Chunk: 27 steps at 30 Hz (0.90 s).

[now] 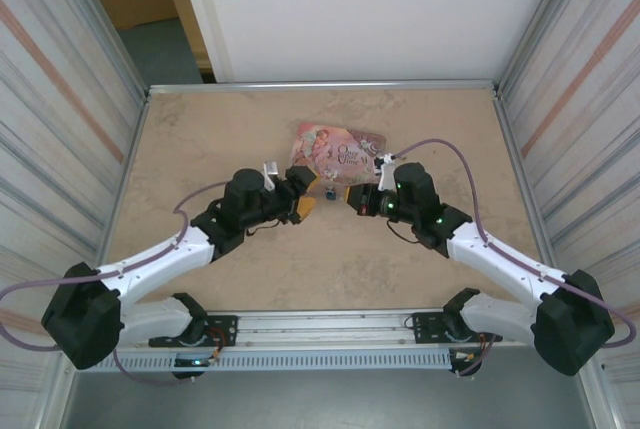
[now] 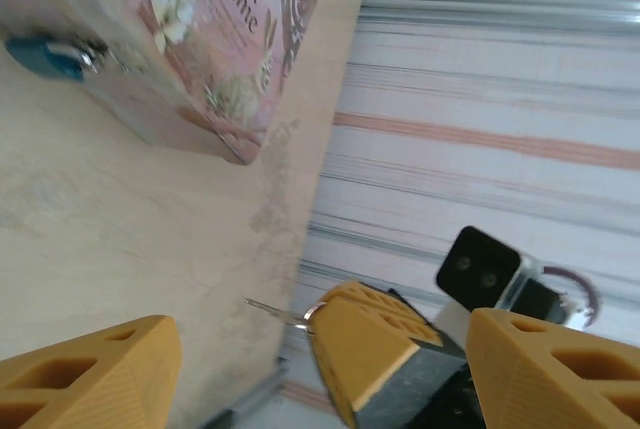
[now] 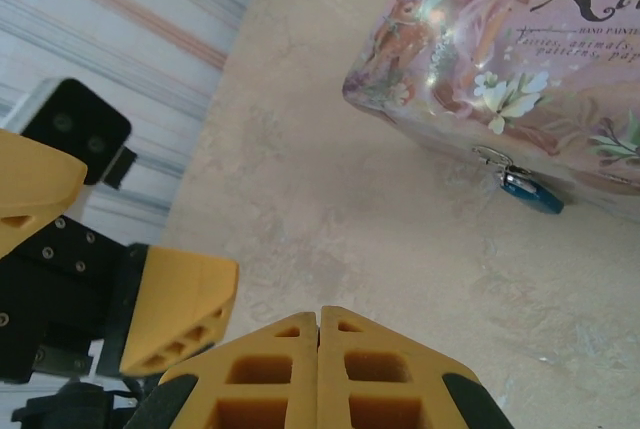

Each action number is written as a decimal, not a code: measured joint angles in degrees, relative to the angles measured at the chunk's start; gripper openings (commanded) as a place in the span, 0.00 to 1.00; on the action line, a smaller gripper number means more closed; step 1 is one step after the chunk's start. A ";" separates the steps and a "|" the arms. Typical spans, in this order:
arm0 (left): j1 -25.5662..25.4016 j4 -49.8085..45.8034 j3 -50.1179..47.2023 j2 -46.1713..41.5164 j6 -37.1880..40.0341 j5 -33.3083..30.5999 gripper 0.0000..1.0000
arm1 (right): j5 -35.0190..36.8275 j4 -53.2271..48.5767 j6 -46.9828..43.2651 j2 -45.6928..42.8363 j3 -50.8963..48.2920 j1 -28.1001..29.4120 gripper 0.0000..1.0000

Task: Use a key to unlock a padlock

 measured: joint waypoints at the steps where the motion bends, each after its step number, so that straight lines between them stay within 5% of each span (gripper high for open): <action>1: -0.31 0.85 -0.26 0.26 -2.03 -0.07 0.76 | 0.26 0.24 -0.02 0.09 0.13 0.24 0.00; 15: -3.26 6.21 -0.39 5.35 -16.22 -0.68 0.76 | 2.49 2.60 -0.66 3.26 4.63 4.57 0.00; 27: -3.63 10.38 -0.59 5.29 -19.23 -3.56 0.61 | 1.77 2.80 -0.66 3.52 4.76 5.95 0.00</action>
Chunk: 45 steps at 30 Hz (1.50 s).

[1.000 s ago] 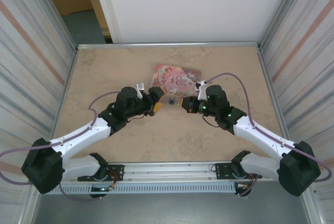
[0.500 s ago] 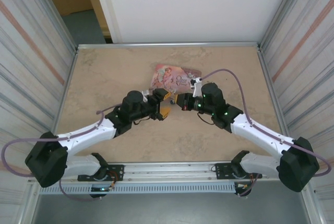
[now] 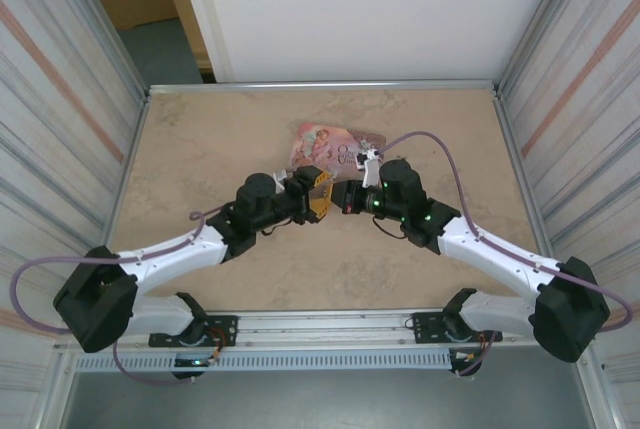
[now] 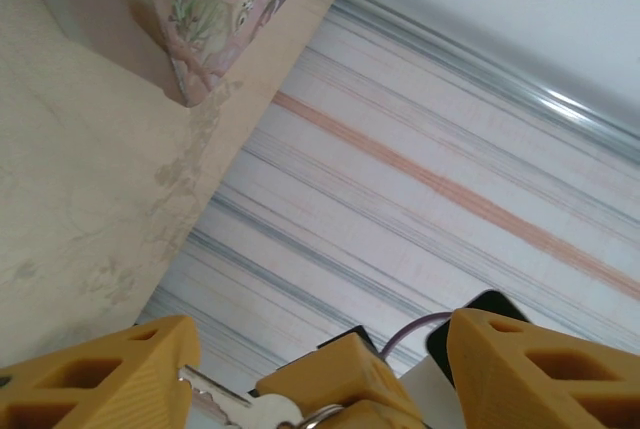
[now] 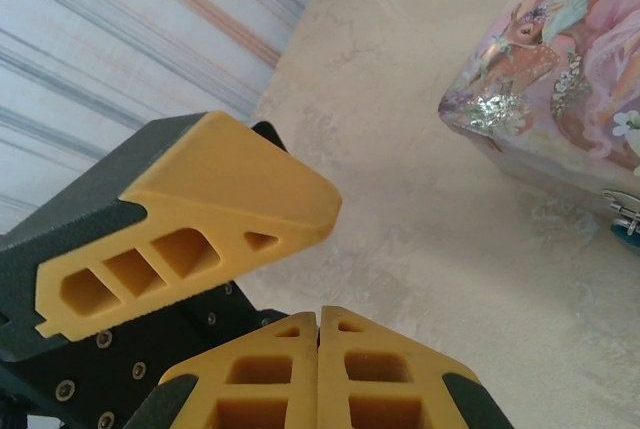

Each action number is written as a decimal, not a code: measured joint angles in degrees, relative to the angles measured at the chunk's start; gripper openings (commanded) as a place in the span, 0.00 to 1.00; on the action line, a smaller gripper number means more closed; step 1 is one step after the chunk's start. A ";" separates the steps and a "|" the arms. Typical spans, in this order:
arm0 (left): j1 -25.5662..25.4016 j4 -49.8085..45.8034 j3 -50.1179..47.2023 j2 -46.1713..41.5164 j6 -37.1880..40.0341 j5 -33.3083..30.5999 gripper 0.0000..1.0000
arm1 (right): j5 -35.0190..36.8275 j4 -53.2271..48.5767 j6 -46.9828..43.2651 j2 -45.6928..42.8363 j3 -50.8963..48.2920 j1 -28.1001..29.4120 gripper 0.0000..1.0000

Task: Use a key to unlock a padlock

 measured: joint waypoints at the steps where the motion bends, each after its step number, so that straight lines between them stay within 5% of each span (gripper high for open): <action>1: 0.00 0.15 -0.24 -0.11 -0.17 -0.42 0.59 | -0.35 0.13 0.00 0.00 0.00 0.00 0.00; 21: 0.00 0.37 -1.25 -1.16 -0.46 -2.80 0.21 | 0.26 -0.81 -0.02 -1.90 0.00 0.04 0.00; 41: 0.00 0.17 -1.99 -2.73 0.98 -3.74 0.00 | 1.66 -1.40 0.00 -3.21 -0.04 0.04 0.00; 45: -0.31 -0.90 -1.99 -4.76 5.62 -5.70 0.00 | 1.55 -1.42 -0.15 -4.11 -0.13 -0.20 0.22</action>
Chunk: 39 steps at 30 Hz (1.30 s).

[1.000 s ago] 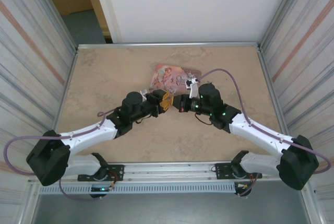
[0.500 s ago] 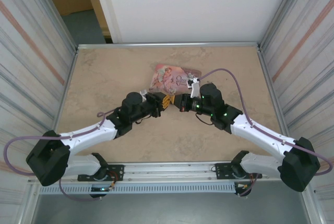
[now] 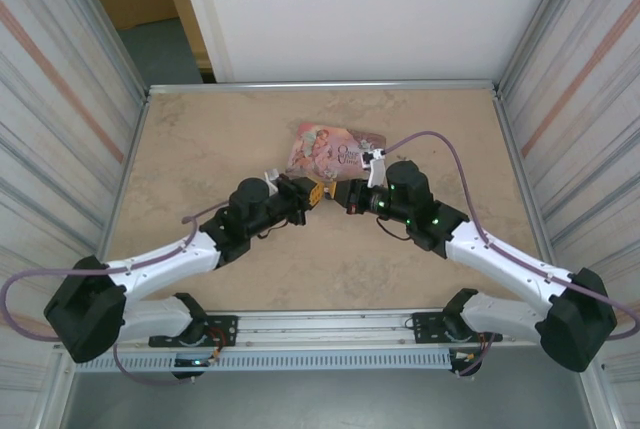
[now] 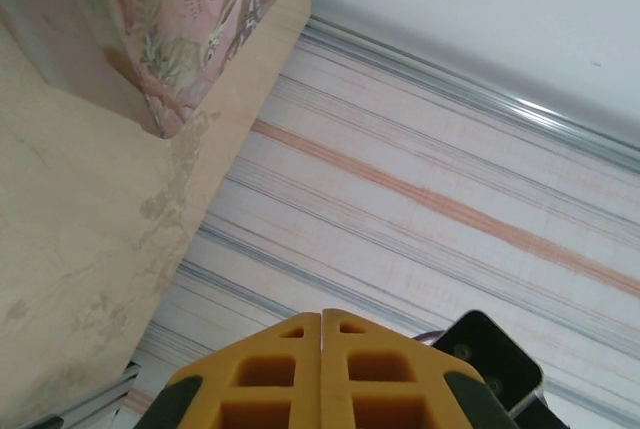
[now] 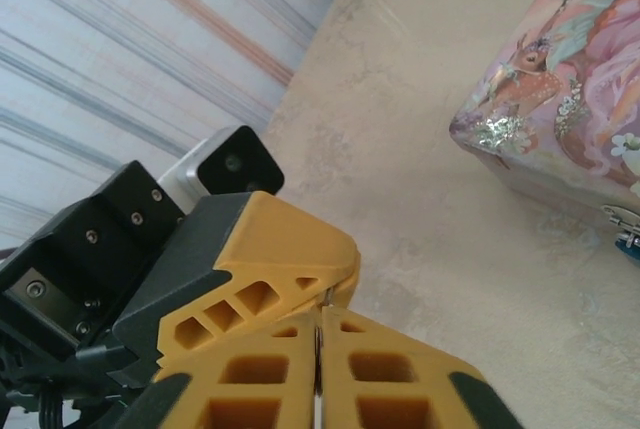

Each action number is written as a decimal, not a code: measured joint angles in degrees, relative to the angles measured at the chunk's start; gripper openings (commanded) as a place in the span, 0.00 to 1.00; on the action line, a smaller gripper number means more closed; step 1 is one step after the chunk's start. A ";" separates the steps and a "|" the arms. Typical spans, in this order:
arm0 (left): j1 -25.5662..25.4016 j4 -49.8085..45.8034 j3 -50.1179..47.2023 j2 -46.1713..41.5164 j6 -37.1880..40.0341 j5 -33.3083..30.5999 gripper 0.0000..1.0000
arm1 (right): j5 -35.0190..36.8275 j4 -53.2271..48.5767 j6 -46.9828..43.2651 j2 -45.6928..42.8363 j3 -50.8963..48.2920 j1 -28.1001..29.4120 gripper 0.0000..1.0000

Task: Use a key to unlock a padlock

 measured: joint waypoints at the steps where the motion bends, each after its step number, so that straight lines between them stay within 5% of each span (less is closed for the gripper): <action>1: 0.11 -0.52 0.00 -0.59 1.49 -0.57 0.00 | -0.31 -0.07 -0.15 -0.24 0.00 -0.33 0.27; 8: 1.36 -6.75 2.34 -7.23 22.88 -5.70 0.00 | -5.42 -0.13 0.50 -3.30 -0.26 -6.08 0.46; 14: 1.46 -4.92 4.33 -10.47 45.11 -5.35 0.00 | -13.70 2.56 2.40 -4.33 -0.35 -10.32 0.50; 19: 1.62 -3.39 5.01 -10.34 56.52 -0.83 0.00 | -19.45 6.25 4.50 -4.22 -0.35 -10.05 0.50; 39: 1.62 -0.24 6.21 -8.24 62.49 5.25 0.00 | -21.92 12.50 5.31 2.36 3.02 -4.02 0.37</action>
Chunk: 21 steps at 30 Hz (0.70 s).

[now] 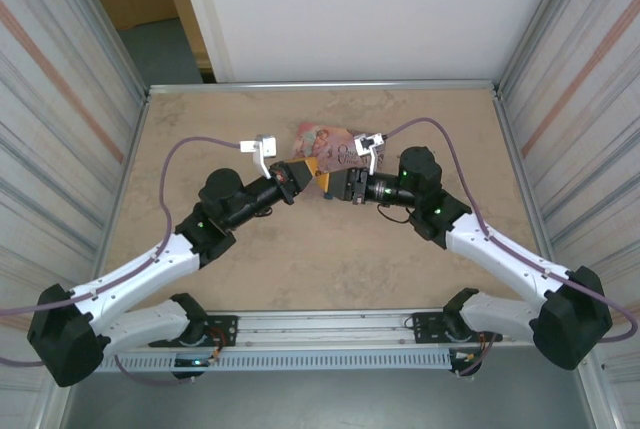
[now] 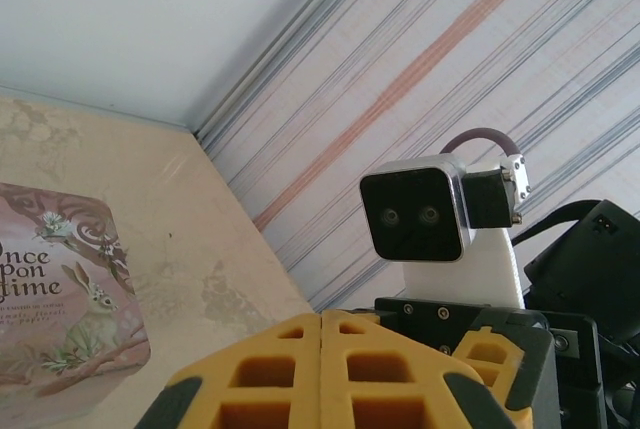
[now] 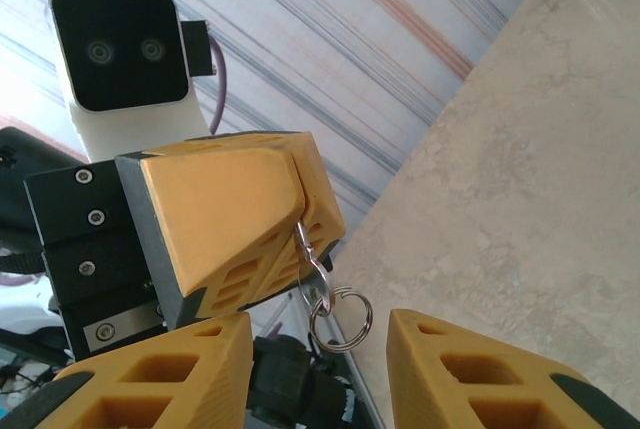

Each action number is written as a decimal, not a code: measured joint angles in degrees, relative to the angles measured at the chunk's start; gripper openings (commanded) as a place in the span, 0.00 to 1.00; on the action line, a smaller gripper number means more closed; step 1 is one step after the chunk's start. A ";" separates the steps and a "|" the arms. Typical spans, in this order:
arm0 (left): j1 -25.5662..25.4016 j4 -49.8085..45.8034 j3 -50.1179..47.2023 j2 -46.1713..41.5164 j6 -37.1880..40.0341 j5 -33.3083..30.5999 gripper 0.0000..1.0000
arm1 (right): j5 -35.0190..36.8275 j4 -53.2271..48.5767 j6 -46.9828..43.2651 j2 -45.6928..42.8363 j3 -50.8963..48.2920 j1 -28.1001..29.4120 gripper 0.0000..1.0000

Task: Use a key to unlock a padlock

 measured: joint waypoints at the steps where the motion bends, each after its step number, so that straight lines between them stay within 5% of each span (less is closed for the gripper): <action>1: 0.00 0.15 0.00 0.02 -0.02 0.11 0.00 | 0.02 0.07 0.00 0.04 0.07 0.00 0.36; 21: 0.00 1.42 0.02 1.16 -0.44 1.29 0.00 | 0.39 0.79 0.04 0.79 0.11 0.02 0.20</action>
